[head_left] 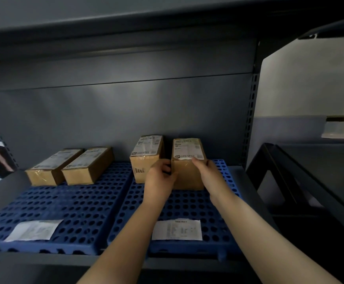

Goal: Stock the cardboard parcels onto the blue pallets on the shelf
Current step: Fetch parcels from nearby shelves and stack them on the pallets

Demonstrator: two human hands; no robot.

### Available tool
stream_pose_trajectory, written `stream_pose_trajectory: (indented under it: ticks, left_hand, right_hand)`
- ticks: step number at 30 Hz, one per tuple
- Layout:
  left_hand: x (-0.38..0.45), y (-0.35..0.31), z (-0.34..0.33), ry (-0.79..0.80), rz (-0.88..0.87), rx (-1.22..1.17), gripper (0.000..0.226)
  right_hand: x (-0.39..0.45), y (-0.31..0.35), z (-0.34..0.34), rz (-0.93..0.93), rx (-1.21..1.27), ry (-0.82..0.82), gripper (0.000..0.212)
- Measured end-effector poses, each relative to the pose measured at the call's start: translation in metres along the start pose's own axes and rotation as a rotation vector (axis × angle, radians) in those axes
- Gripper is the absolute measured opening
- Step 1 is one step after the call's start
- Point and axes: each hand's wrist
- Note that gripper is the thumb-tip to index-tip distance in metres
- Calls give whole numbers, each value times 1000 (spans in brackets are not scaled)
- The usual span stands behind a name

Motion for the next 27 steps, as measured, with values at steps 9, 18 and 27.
stream_pose_trajectory:
  ticks: [9,18,27]
  left_hand:
    - [13,4,-4,6,2,18,34]
    - [14,10,9,39,-102,7,32]
    - [24,-15,41,240,-431,192,28]
  right_hand:
    - [20,6,-7,34,-56,-20,56]
    - [20,11,-10,32,-99,-83,60]
    - [-25,37,-6,365,-711,-421,39]
Point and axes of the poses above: each hand's wrist, its own x-axis towards the middle knuckle, its own z-axis out of the back of the hand, y = z × x, and after that the axes turned 9 degrees about -x, right-handed
